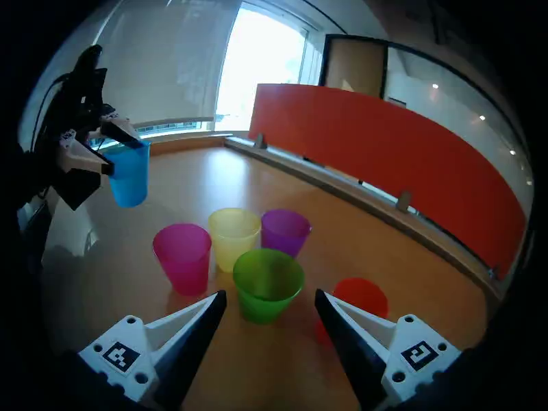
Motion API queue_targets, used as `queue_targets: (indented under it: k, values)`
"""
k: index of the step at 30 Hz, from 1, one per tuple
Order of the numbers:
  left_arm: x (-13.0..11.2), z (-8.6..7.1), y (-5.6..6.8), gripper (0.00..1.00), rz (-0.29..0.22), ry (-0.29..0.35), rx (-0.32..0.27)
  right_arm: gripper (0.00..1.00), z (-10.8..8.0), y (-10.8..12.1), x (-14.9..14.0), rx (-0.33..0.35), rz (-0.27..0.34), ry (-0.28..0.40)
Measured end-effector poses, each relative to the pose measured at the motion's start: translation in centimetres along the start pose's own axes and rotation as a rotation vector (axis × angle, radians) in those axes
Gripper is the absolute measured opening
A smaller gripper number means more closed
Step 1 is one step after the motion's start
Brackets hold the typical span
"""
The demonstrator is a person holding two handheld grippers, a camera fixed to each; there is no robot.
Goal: Pour water
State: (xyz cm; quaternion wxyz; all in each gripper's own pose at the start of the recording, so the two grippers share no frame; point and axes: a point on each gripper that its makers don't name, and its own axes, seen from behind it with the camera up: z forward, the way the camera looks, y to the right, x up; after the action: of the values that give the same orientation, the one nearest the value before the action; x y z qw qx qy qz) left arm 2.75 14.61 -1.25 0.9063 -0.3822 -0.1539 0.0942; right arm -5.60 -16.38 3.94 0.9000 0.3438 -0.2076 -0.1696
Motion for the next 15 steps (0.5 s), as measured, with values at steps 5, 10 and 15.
queue_targets:
  k: [5, 10, 15]
  values:
    - [-0.1, -0.8, 0.0, 0.87, -0.013, 0.004, 0.008, 1.00, 0.9, -0.1, -0.6, 0.002, 0.000, -0.018]
    - [-0.4, -1.3, 0.1, 0.87, -0.018, 0.005, 0.016, 1.00, 1.8, -0.1, -1.0, 0.007, 0.006, -0.031]
    - [-0.8, -1.6, 0.1, 0.87, -0.025, 0.004, 0.018, 1.00, 2.8, -0.1, -1.1, 0.012, 0.011, -0.039]
